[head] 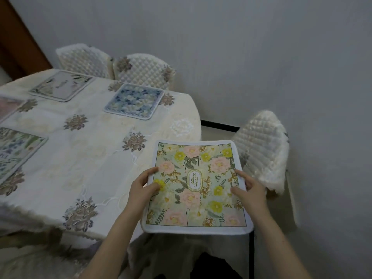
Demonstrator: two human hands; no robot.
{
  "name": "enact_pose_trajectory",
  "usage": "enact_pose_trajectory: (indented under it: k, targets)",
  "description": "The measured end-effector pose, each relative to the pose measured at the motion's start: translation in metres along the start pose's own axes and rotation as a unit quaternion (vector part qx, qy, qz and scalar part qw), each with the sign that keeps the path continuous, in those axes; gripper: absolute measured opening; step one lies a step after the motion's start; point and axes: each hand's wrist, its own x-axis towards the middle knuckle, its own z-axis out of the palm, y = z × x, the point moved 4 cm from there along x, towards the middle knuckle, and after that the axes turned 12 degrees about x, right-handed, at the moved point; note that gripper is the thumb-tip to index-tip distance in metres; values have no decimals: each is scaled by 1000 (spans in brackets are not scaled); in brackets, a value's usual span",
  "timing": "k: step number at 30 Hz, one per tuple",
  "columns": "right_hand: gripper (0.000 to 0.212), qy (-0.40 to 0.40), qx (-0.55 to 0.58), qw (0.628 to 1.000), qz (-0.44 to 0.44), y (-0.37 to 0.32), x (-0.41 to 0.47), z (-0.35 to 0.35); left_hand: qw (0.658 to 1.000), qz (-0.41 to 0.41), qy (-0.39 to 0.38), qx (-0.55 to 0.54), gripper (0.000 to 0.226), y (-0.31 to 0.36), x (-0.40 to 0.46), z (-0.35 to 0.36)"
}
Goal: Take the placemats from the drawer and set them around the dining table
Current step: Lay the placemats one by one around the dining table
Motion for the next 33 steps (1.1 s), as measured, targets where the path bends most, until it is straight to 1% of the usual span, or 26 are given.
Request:
enact_pose_trajectory:
  k: [5, 11, 16, 25, 29, 33]
  targets:
    - [52, -63, -42, 997, -8, -23, 77, 8, 997, -32, 72, -21, 46, 15, 25, 19]
    - [51, -136, -88, 987, -3, -32, 150, 46, 986, -71, 137, -62, 47, 16, 55, 18]
    - [51, -164, -121, 979, -2, -34, 198, 84, 984, -79, 151, -55, 50, 13, 94, 9]
    - [50, -228, -151, 962, 8, -37, 262, 131, 969, -117, 197, -92, 50, -4, 132, 13]
    - [48, -286, -180, 941, 11, -34, 300, 150, 959, -149, 221, -95, 50, -9, 141, 24]
    - [45, -368, -210, 905, -26, -34, 339, 181, 950, -167, 256, -67, 48, -10, 149, 37]
